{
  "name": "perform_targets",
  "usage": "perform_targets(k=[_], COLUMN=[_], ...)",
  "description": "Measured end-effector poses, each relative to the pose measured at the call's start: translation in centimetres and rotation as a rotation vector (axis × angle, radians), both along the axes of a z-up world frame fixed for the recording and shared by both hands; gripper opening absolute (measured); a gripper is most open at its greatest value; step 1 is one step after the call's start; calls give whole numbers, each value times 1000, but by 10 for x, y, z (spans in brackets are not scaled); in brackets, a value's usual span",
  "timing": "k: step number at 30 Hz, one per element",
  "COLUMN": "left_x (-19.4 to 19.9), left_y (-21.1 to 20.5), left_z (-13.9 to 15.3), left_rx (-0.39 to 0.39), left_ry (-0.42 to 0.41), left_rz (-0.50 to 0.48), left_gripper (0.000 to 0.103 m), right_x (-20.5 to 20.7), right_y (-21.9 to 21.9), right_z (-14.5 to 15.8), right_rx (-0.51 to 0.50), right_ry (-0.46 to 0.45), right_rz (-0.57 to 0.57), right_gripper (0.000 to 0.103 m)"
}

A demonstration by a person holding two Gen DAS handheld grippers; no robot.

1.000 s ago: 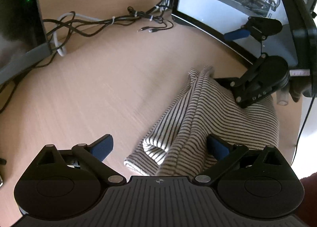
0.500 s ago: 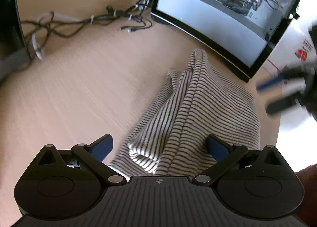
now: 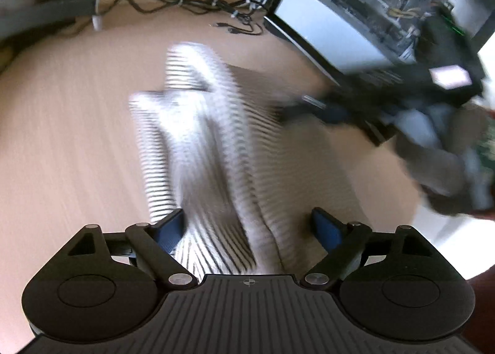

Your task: Fold clothes

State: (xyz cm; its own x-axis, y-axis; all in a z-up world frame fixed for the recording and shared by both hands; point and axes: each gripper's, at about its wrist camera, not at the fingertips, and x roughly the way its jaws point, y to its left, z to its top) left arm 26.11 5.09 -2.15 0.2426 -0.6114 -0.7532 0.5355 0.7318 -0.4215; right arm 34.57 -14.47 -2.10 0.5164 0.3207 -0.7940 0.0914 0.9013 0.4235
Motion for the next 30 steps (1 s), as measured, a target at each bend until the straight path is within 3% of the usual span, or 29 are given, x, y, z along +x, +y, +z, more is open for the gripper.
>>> perform_targets(k=[4,6,8,10,13,16,21,25,30], left_x=[-17,-24,-29,-28,-16,5,42,65,54], left_y=[-12,-11,-2,14,38,44,43,52,70], left_z=[1,6,15,21,26,30,24,2,-10], left_rx=[-78,-98,-100,-108,-93,-1,137,179,125], left_ry=[44,45,24,14,-2,-65,-132,-83,14], left_rz=[-14,-22,-12,46,183,315,405,494,536], left_gripper=[94,95,96,97,97,97,98,99,97], right_x=[-1,-13,-29,-46,-77,-109,-140,-147,-158], right_y=[29,37,35,33,44,69,116,123,101], right_z=[20,36,52,62,63,55,30,19,51], right_rx=[-148,-199,-222,-217,-284,-408,-575,-622,-495], right_ry=[-142,-230,-313,-349,-367,-389,-378,-331,-386], right_rz=[113,178,205,228,318,441,619,638,552], right_gripper=[76,85,99,100,100,100,100,100,100])
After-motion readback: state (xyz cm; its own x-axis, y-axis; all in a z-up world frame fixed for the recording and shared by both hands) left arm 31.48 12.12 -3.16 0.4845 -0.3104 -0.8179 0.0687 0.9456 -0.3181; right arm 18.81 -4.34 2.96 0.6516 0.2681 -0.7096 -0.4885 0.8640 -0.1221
